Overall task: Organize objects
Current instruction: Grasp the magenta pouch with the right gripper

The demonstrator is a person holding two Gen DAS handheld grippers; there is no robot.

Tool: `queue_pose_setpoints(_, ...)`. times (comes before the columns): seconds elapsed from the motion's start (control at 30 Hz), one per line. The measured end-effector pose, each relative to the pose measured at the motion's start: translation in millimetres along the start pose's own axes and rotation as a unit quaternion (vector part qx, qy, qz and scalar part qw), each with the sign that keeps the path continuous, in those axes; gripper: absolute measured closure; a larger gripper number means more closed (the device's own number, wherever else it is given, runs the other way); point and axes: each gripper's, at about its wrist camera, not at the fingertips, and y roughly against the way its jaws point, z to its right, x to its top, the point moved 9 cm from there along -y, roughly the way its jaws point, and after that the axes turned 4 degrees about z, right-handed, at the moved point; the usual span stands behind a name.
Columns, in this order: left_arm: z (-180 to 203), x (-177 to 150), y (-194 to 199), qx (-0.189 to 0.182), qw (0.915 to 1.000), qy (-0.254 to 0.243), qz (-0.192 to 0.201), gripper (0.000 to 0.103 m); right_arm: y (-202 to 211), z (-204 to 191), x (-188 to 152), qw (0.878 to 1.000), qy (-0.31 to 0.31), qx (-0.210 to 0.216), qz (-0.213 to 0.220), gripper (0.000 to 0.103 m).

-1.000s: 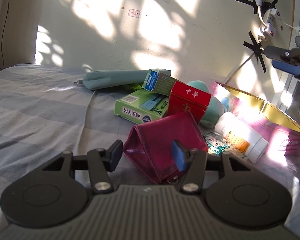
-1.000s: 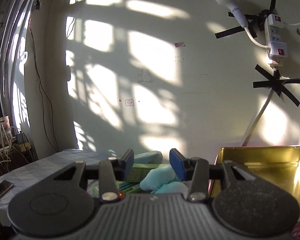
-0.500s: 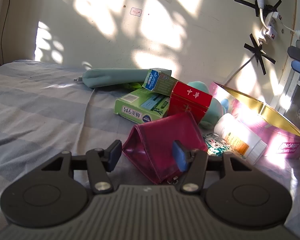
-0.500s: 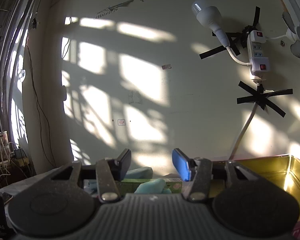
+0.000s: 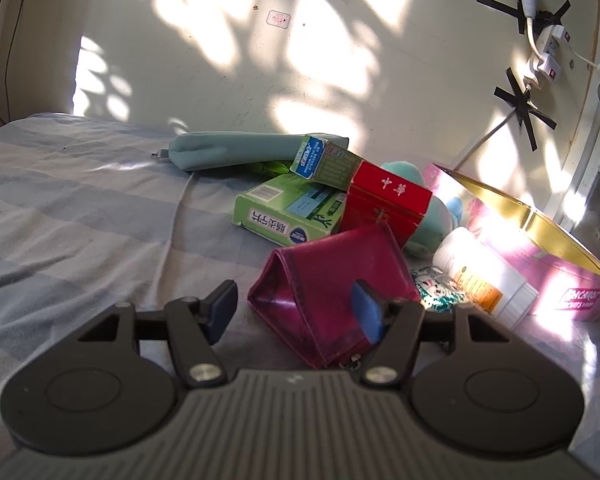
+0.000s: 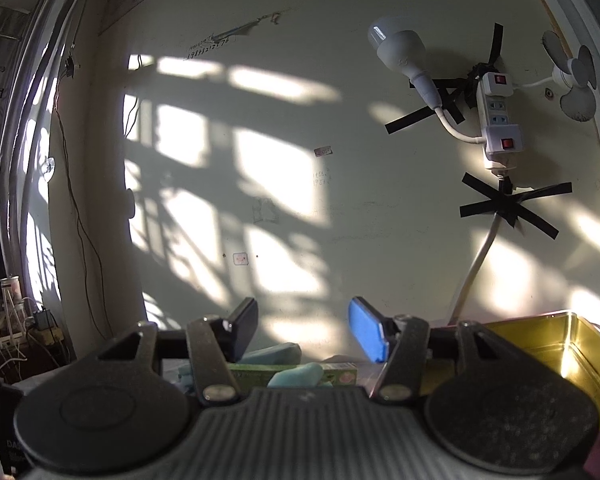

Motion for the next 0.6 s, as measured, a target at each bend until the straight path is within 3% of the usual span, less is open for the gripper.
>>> queue_pose_setpoints(0.2,3,1,3,0.015,0.9997,-0.016,0.007,0.037,-2,-8,-24,0.999,-0.002,0.024,-0.041,0.051)
queue_pose_setpoints(0.3,3,2,13,0.025,0.9992,-0.022,0.021,0.04,-12,-26,-54,0.994,0.024,0.054,-0.092,0.06)
queue_pose_setpoints(0.47,24,-1,30,-0.051,0.9986,0.008,0.011,0.059,-38,-62,-104,0.974,0.076,0.117,-0.181,0.076)
queue_pose_setpoints(0.53,30,1,27,-0.05,0.9987,-0.006,0.0,0.065,-54,-68,-115,0.967,0.075,0.124,-0.207,0.081)
queue_pose_setpoints(0.6,27,4,22,-0.044,0.999,0.0,-0.007,0.065,-70,-72,-121,0.962,0.059,0.138,-0.228,0.081)
